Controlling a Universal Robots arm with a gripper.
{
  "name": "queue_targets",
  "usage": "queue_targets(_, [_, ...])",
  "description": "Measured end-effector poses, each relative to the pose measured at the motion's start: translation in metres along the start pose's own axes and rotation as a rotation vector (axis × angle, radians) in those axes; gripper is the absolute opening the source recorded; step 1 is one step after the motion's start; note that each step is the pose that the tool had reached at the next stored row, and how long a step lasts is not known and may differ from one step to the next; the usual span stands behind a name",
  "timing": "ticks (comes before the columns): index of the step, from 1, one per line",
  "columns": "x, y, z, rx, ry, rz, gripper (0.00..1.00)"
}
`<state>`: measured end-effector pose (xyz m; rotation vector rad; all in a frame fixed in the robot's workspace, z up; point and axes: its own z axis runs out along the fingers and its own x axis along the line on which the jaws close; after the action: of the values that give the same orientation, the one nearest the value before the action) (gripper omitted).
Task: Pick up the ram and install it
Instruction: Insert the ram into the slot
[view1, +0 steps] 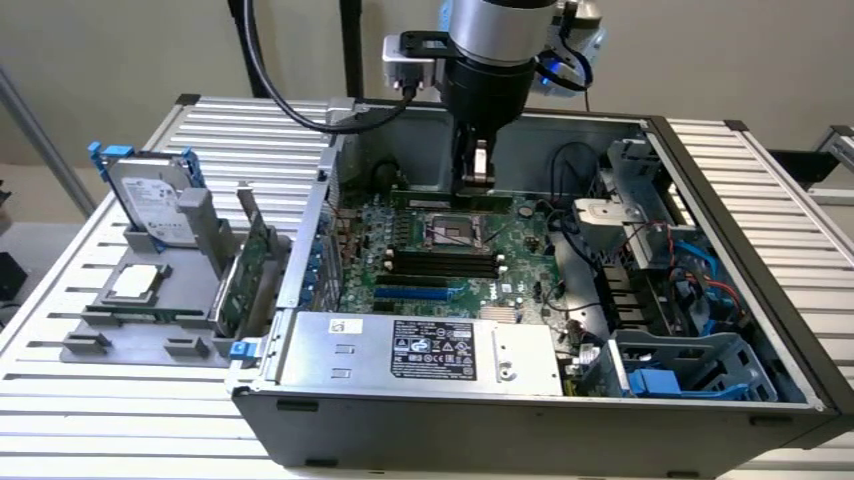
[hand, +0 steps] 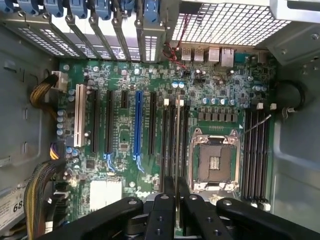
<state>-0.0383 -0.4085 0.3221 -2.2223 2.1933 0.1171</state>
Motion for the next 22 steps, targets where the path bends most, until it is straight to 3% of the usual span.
queue_targets(22, [0.003, -0.0016, 0.0398, 0.0, 0.0, 0.0, 0.0])
